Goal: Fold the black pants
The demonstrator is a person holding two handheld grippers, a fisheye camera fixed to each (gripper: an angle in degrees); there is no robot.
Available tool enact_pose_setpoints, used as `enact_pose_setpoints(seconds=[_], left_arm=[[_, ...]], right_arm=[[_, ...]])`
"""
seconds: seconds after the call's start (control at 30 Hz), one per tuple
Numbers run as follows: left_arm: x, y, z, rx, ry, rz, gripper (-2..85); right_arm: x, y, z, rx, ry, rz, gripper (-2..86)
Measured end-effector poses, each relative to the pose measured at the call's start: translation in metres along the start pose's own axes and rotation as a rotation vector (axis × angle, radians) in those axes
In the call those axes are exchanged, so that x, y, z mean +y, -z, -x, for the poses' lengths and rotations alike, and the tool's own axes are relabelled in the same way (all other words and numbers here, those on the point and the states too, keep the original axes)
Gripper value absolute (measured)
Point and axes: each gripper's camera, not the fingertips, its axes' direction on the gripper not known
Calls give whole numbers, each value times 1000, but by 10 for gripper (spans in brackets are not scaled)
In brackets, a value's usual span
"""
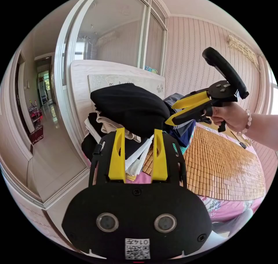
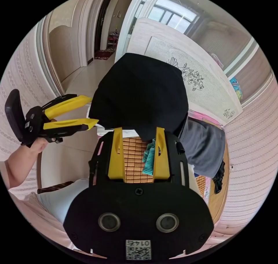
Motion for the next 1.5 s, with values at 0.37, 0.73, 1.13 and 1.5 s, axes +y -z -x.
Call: enact_pose_setpoints(seconds=[0.37, 0.73, 1.13, 1.5], left_arm=[[-40, 14, -10, -24, 4, -135, 2], [-228, 143, -99, 70, -310, -529, -6], [-69, 68, -440, 861, -779, -243, 21], [168, -61, -425, 824, -427, 515, 4]], right_arm=[[34, 44, -45, -59, -82, -62, -2], [127, 264, -109, -204, -153, -649, -3], [505, 281, -106, -68, -709, -519, -2], [740, 171, -76, -123, -1178, 73, 21]])
